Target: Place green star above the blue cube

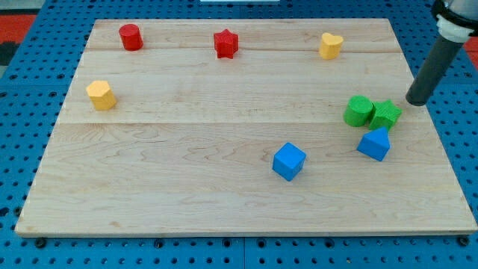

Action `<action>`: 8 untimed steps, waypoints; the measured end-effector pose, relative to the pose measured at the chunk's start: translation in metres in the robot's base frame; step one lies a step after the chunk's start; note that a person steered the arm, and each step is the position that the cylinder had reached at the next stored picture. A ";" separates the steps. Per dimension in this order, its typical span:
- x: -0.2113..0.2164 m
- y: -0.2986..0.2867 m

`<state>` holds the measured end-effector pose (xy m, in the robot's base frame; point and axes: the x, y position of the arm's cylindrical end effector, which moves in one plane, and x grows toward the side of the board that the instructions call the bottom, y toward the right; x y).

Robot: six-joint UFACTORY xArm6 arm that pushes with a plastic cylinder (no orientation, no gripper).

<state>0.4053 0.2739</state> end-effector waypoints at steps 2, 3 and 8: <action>0.015 -0.030; 0.046 -0.045; 0.078 -0.136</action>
